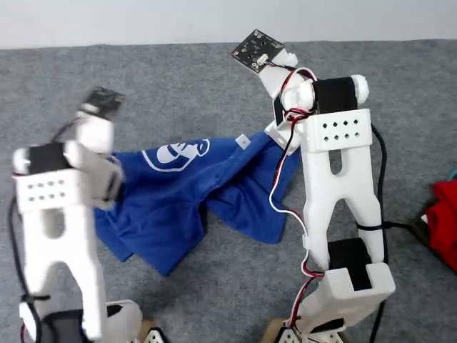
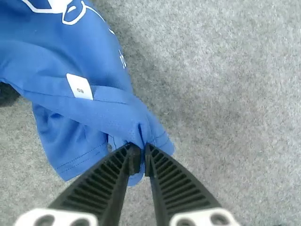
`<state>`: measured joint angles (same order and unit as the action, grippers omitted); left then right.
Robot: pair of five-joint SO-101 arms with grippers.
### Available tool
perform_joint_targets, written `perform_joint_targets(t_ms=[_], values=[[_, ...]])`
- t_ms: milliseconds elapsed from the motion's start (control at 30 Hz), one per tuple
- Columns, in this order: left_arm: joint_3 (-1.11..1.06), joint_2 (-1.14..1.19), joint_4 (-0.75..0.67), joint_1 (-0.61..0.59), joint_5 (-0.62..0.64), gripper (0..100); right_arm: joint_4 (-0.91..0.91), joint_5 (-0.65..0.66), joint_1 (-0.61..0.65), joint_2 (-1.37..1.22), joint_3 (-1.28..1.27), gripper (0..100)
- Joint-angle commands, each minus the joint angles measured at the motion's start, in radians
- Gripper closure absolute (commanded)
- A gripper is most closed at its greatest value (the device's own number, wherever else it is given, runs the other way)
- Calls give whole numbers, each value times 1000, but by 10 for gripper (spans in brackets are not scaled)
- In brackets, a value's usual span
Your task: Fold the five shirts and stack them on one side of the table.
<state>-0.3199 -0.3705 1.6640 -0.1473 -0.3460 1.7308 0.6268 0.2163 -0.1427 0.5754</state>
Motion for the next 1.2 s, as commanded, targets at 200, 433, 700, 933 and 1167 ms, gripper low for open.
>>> perform_joint_targets(t_ms=[200, 433, 700, 933, 1167], values=[[-283, -92, -58, 265, 2, 817, 12, 3, -8, 10, 52, 988], [-378, -91, -61, 336, -107, 790, 48, -2, -13, 15, 49, 988], [-487, -8, -203, 334, -184, 790, 48, -23, -15, 15, 49, 988], [-515, 170, -350, 308, -184, 791, 44, -23, -13, 7, 49, 988], [-501, 275, -396, 261, -226, 795, 42, -18, -13, 5, 49, 988]])
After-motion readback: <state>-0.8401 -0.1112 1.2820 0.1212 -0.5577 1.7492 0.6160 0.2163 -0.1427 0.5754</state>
